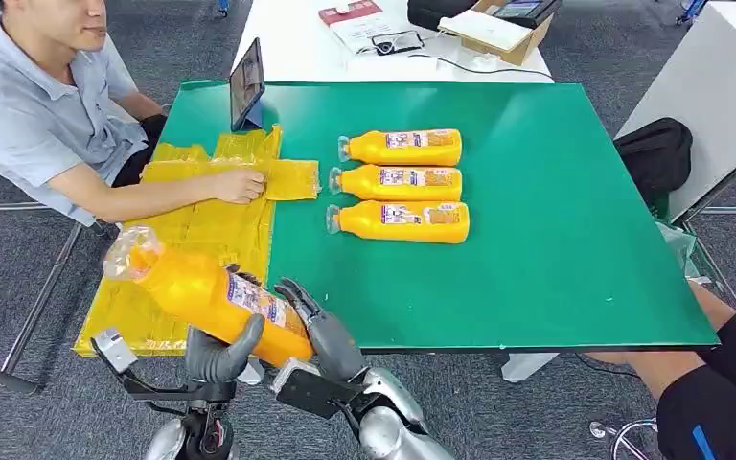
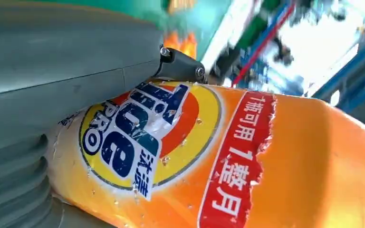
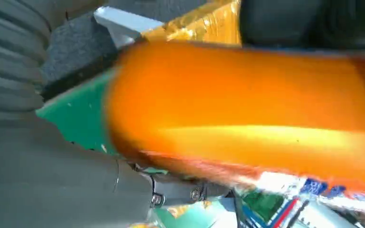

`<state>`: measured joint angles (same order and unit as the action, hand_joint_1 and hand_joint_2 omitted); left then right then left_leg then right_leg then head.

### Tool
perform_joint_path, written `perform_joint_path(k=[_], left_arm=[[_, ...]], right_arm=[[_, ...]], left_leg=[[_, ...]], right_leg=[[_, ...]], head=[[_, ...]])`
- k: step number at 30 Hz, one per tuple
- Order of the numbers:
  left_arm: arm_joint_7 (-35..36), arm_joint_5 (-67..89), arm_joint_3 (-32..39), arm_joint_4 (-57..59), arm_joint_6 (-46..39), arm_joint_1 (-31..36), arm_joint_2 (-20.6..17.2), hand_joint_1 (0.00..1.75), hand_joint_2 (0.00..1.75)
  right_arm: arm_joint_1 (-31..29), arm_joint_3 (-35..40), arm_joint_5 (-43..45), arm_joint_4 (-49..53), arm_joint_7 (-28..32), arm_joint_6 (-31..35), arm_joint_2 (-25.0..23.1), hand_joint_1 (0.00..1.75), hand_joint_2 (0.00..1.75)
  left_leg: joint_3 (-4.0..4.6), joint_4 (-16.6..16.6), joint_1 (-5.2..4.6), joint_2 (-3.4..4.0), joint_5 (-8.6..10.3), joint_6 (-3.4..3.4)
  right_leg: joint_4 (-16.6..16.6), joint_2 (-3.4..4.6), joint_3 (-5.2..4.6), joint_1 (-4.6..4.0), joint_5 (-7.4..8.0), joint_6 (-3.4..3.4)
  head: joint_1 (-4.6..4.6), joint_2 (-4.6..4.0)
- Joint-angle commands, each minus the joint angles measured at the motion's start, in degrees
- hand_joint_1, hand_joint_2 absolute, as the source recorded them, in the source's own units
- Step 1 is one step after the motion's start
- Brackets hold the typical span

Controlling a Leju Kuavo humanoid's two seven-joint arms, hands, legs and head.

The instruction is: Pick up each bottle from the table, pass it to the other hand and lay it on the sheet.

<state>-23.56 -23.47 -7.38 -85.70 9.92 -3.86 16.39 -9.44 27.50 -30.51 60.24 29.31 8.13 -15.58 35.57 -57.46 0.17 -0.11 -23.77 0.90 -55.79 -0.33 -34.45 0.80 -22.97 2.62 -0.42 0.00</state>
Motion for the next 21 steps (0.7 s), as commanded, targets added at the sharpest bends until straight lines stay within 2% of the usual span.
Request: perform_joint_path(k=[1,11,15,17,20,21], left_arm=[[0.1,1.7,7.0,0.7,-5.9,3.2,0.9,1.75,1.75],[0.1,1.7,6.8,0.8,-5.9,3.1,1.1,1.75,1.75],[-4.3,19.4,8.5,0.2,-18.6,5.1,-1.3,1.75,1.75],[-2.8,31.2,8.7,2.2,-24.1,6.5,-3.3,1.75,1.75],[0.6,58.9,6.2,10.5,-38.2,9.7,-8.4,1.75,1.75],[1.6,62.5,5.5,12.8,-38.4,10.7,-9.8,1.75,1.75]], right_arm=[[3.7,-1.9,-0.2,4.6,-0.3,0.4,3.2,0.00,0.00],[3.6,-1.9,-0.2,4.6,-0.3,0.4,3.0,0.00,0.00],[7.1,-7.0,1.8,10.5,2.7,5.1,3.5,0.00,0.00],[8.9,-9.9,3.6,14.1,4.1,7.3,3.5,0.00,0.00],[10.9,-12.4,6.8,18.3,5.8,11.1,3.5,0.00,0.00],[11.2,-12.4,7.7,19.1,6.1,11.6,3.7,0.00,0.00]], left_leg=[[-0.20,0.0,0.04,-0.14,-0.06,-0.04],[-0.19,0.0,0.03,-0.07,-0.08,-0.04],[-0.11,0.0,0.02,-0.11,-0.03,-0.04],[-0.14,0.0,0.01,-0.16,-0.04,-0.04],[-0.09,0.1,-0.03,-0.12,0.01,-0.02],[-0.32,0.1,-0.01,-0.19,-0.03,-0.07]], right_leg=[[0.0,-0.14,0.25,-0.04,-0.10,-0.09],[0.0,-0.06,0.23,-0.04,-0.09,-0.09],[0.0,-0.10,0.14,-0.02,-0.07,-0.07],[0.0,-0.16,0.18,-0.02,-0.10,-0.09],[0.0,-0.10,0.11,0.03,-0.03,-0.05],[0.1,-0.16,0.35,0.00,-0.11,-0.12]], head=[[0.00,0.00],[0.02,0.00],[0.00,0.00],[0.00,0.00],[0.00,0.00],[0.00,0.00]])
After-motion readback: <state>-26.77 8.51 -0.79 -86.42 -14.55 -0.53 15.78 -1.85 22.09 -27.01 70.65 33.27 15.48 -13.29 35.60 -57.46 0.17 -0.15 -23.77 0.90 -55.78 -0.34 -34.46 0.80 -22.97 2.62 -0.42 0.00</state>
